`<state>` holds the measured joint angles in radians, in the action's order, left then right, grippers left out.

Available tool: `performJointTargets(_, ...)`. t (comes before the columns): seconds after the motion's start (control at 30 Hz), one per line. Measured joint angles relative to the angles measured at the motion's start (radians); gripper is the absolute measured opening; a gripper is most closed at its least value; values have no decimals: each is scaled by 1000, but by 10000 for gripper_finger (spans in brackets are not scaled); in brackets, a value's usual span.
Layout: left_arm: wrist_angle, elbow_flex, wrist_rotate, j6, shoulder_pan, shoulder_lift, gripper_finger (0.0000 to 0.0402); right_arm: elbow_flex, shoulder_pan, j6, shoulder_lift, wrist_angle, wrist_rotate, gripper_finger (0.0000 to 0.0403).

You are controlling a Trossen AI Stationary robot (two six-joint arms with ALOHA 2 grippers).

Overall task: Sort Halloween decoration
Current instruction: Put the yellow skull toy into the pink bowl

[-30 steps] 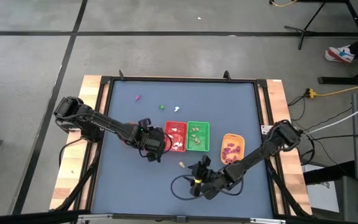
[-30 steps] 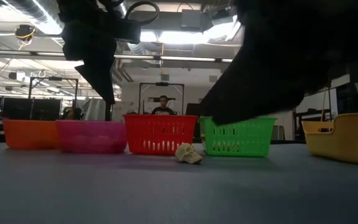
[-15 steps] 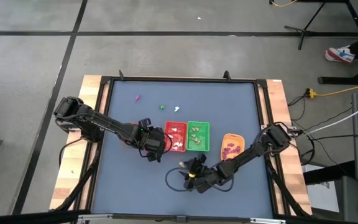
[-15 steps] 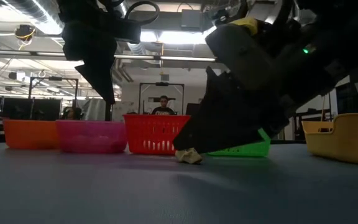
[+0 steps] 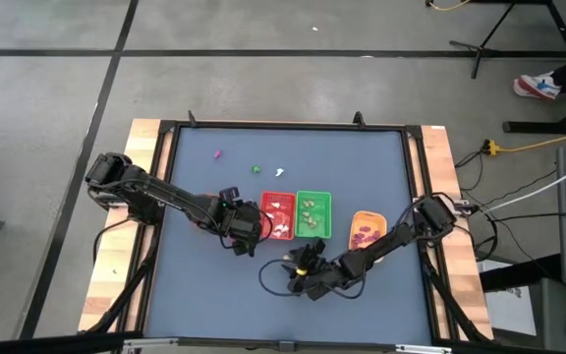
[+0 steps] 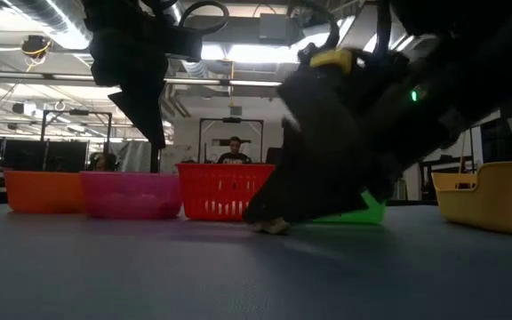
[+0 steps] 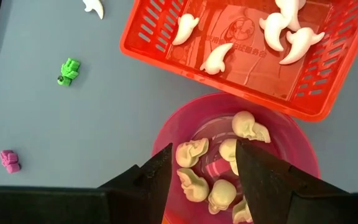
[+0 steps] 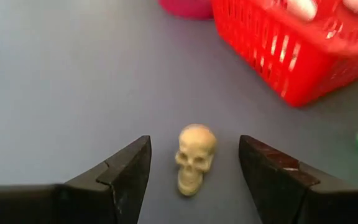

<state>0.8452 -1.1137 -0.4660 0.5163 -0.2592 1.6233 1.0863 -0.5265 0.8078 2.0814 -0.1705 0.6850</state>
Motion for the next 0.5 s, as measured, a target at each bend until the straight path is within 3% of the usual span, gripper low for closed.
performJointTargets(0.3,0,0,0,0,0,0,159,2,9,3,31,-20,1,239)
performJointTargets(0.5,0,0,0,-3,0,0,159,1,10,5,32,-12,13,186)
